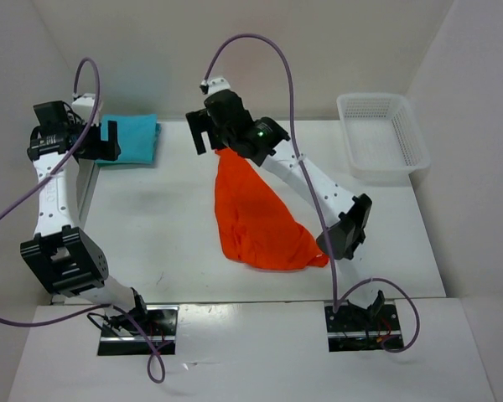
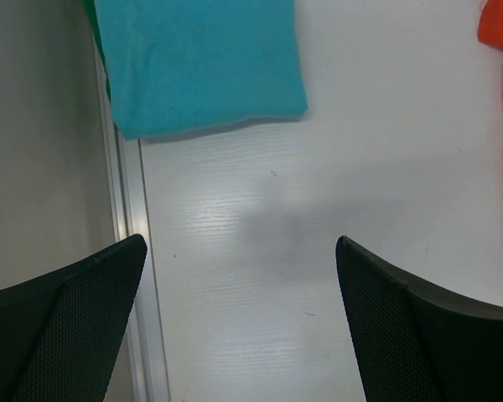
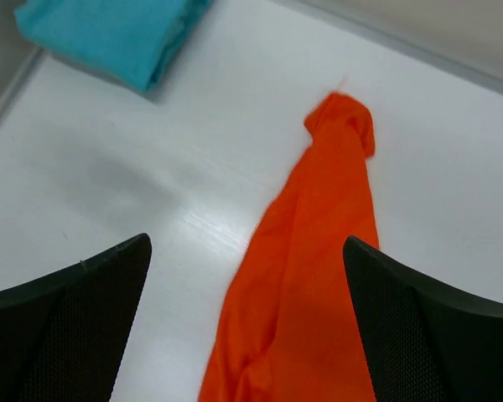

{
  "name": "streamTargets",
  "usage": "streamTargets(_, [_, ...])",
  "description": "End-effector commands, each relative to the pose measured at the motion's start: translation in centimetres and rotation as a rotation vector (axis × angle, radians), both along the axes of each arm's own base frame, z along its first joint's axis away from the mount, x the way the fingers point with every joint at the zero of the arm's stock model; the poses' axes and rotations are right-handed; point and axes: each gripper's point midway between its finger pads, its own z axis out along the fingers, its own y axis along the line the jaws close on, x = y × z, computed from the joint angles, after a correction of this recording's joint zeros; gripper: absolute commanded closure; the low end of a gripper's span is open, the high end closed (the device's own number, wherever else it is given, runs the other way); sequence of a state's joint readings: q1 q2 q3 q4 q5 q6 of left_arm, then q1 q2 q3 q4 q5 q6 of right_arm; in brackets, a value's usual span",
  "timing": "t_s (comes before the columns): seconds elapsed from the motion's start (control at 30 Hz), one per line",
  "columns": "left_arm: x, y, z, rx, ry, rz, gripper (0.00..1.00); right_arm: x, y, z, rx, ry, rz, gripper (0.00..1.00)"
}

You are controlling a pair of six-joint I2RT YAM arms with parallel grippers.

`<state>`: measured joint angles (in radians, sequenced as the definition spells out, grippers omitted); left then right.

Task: Fold and stack the t-shirts
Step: Move the tshirt to the center of the board

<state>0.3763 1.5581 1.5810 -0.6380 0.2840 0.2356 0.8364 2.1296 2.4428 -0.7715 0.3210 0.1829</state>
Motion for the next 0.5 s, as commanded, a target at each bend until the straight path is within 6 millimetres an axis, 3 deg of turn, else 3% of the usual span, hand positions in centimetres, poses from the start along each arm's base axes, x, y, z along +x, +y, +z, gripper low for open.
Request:
streamTargets(0.0, [-1.3,-0.1,0.9,0.064,-0.009,-0.053,0.0,-4.0,-4.9,3.4,-0.013,0.04,-0.053,0.0])
streamTargets(0.03, [-1.5,-0.8,0.5,0.049,-0.004,-0.097,0.0,-5.1,-5.1,-0.3,-0.044,0.137,-0.078,0.02])
streamTargets(0.07, [-1.7,-1.7,-0.6,0.035,0.031,-0.132,0.0,-6.0,-5.6,-2.2,-0.057,0.191,-0.082,0.07])
streamTargets(0.1, [-1.3,-2.8,-1.0,0.041,0.038,-0.171,0.0,-8.2,-7.2,-5.5,-0.096,0.263,-0.078,0.12])
streamTargets(0.13, [-1.0,-3.6,-2.1,0.03,0.067,-0.205,0.0,-8.9,-6.8,-6.0,-0.02,0.272,-0.092,0.24])
streamTargets(0.17, [-0.6,-4.4,-2.7,0.024,0.082,-0.226,0.0,-10.6,-8.1,-4.4,0.06,0.257,-0.094,0.3])
streamTargets(0.2, [0.1,-6.1,-4.4,0.009,0.121,-0.271,0.0,-11.8,-9.1,-8.9,0.039,0.318,-0.116,0.32])
streamTargets(0.27, [1.5,-8.1,-5.0,-0.002,0.137,-0.33,0.0,-13.6,-10.4,-11.7,0.06,0.391,-0.16,0.32])
streamTargets(0.3, [2.5,-10.7,-6.9,-0.031,0.185,-0.391,0.0,-14.5,-11.4,-14.8,0.011,0.446,-0.187,0.3])
streamTargets(0.33, [4.0,-12.1,-5.8,-0.024,0.153,-0.429,0.0,-15.2,-11.5,-16.0,0.015,0.487,-0.194,0.25])
streamTargets(0.37, [4.7,-13.5,-6.3,-0.037,0.17,-0.452,0.0,-16.1,-11.4,-17.6,-0.011,0.523,-0.189,0.23])
streamTargets(0.4, [5.8,-16.5,-8.5,-0.05,0.215,-0.509,0.0,-16.9,-11.3,-19.8,-0.04,0.568,-0.185,0.2])
streamTargets(0.43, [7.2,-17.8,-7.4,-0.05,0.187,-0.525,0.0,-17.5,-10.1,-20.3,-0.023,0.578,-0.154,0.16])
streamTargets(0.47, [7.9,-19.2,-7.7,-0.064,0.188,-0.552,0.0,-18.6,-9.4,-21.0,-0.008,0.613,-0.125,0.09])
